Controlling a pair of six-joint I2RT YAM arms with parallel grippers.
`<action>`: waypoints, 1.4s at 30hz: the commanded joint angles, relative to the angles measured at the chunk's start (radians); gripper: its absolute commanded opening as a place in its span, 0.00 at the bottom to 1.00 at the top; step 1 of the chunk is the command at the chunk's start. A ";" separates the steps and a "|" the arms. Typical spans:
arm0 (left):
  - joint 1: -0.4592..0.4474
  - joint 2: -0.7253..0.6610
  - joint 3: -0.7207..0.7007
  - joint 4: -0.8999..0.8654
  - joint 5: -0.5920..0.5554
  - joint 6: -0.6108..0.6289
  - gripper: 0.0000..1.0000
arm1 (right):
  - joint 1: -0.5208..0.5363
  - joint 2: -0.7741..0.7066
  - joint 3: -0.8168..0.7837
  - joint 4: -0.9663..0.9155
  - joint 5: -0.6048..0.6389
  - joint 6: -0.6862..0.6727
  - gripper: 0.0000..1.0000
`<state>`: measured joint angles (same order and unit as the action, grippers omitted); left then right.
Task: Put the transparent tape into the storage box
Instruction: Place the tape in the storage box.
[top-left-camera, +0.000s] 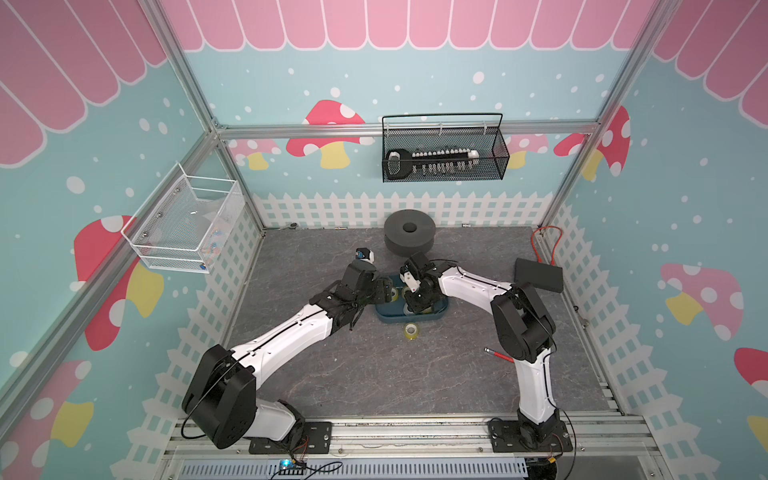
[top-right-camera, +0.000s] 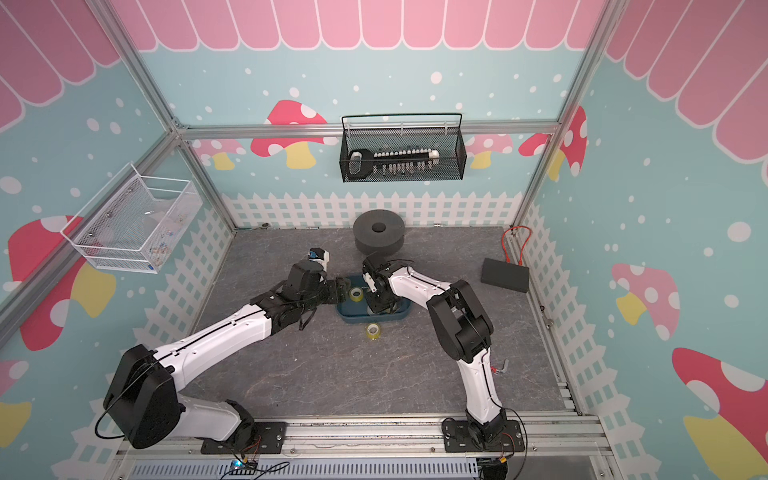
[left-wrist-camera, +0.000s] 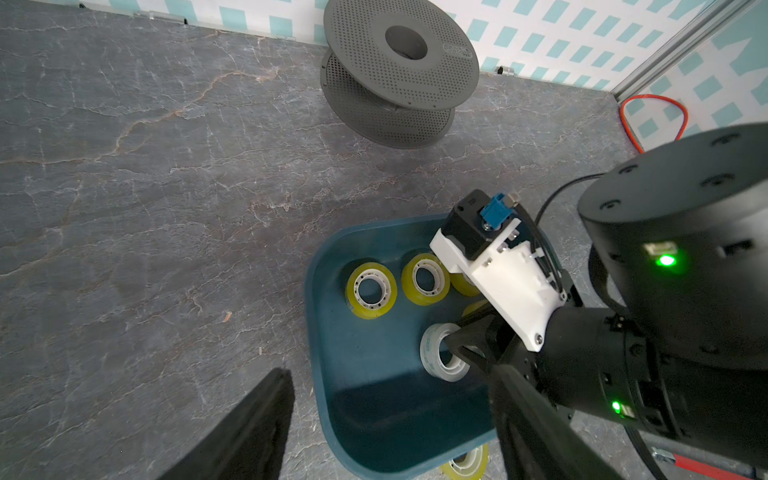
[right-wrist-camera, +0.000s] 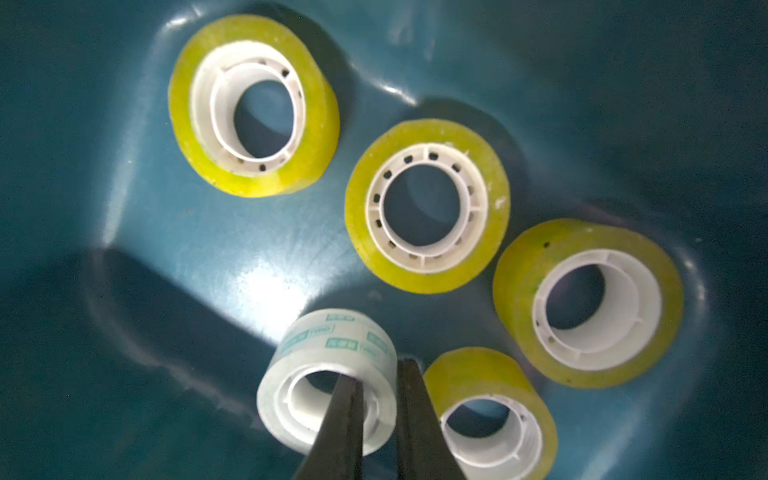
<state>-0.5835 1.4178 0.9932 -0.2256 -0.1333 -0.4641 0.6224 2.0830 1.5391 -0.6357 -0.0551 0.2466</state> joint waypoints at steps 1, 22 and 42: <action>0.011 0.006 -0.007 0.019 0.020 0.011 0.78 | 0.009 0.030 0.035 0.002 0.013 -0.001 0.00; 0.043 -0.013 -0.036 0.031 0.044 0.021 0.78 | 0.010 0.062 0.060 -0.021 0.049 0.016 0.13; 0.048 -0.014 -0.045 0.045 0.054 0.024 0.78 | 0.011 0.035 0.024 -0.026 0.059 0.022 0.30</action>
<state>-0.5426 1.4174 0.9615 -0.2035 -0.0860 -0.4564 0.6239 2.1197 1.5711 -0.6262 -0.0143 0.2676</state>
